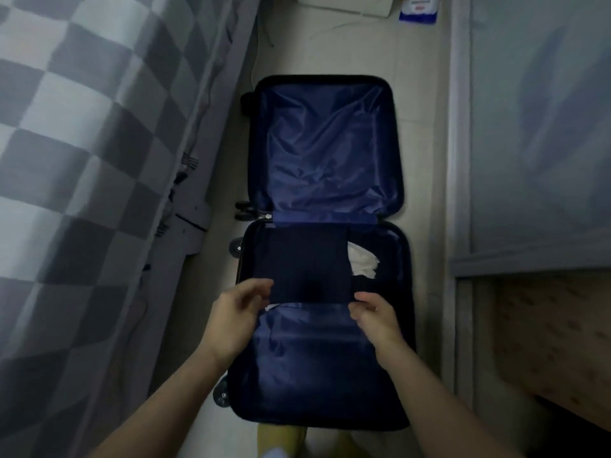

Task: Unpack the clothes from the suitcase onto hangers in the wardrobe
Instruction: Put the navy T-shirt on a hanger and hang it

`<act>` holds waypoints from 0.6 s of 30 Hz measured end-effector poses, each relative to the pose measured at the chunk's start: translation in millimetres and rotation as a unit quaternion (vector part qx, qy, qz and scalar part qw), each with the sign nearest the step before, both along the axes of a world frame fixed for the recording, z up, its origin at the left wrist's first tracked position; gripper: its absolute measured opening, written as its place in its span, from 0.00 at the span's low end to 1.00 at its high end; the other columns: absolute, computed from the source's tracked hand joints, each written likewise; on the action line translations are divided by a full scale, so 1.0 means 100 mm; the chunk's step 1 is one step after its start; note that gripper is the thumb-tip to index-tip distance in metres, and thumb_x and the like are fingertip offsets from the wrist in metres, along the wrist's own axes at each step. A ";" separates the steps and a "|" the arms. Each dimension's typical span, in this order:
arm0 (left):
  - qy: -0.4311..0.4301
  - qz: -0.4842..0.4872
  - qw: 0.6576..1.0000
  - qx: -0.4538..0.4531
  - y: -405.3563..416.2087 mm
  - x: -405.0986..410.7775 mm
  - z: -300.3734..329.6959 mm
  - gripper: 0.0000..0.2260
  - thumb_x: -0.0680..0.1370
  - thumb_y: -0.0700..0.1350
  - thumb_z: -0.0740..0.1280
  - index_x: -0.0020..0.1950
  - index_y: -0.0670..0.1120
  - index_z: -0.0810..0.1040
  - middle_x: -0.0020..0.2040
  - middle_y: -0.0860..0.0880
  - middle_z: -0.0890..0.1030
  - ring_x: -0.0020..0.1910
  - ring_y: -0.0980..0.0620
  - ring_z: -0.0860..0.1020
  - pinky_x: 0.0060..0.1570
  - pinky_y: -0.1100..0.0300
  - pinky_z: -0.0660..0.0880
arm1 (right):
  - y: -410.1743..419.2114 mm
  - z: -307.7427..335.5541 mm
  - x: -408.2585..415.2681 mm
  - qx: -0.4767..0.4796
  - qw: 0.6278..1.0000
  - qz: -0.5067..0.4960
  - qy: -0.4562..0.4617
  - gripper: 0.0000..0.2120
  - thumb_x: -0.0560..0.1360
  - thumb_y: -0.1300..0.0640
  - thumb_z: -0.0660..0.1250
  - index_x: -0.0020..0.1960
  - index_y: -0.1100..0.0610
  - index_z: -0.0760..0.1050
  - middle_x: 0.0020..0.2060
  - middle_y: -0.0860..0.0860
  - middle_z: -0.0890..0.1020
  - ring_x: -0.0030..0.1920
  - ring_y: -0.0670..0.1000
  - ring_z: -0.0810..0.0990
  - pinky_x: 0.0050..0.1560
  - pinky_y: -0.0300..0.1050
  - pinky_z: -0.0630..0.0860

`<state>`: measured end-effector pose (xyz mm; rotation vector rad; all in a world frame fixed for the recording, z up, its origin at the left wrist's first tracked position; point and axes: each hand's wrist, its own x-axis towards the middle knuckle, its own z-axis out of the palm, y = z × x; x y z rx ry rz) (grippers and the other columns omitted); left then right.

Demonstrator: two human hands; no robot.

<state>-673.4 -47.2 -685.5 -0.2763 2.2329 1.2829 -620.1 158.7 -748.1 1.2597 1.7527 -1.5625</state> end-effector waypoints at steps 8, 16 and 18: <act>-0.064 0.070 0.995 0.025 -0.21 0.10 -1.17 0.12 0.78 0.30 0.58 0.54 0.42 0.77 0.46 0.49 0.79 0.44 0.56 0.77 0.45 0.75 0.73 | -0.07 -1.35 -0.28 0.037 0.999 -0.001 0.020 0.31 0.74 0.62 0.67 0.74 0.56 0.58 0.70 0.54 0.65 0.66 0.55 0.69 0.64 0.45 0.66; -0.082 0.045 0.996 0.002 -0.15 0.18 -1.40 0.12 0.78 0.33 0.60 0.51 0.47 0.78 0.47 0.49 0.82 0.49 0.52 0.80 0.52 0.66 0.75 | -0.25 -1.57 -0.49 -0.067 0.991 -0.116 0.027 0.23 0.75 0.61 0.67 0.68 0.57 0.66 0.64 0.56 0.73 0.59 0.56 0.75 0.61 0.54 0.73; -0.105 0.063 0.992 0.015 -0.12 0.18 -1.29 0.11 0.78 0.33 0.59 0.53 0.44 0.78 0.48 0.47 0.82 0.49 0.52 0.80 0.47 0.69 0.75 | -0.30 -1.35 -0.55 -0.120 0.981 -0.151 0.031 0.08 0.76 0.63 0.64 0.55 0.57 0.74 0.57 0.58 0.79 0.52 0.57 0.78 0.55 0.57 0.76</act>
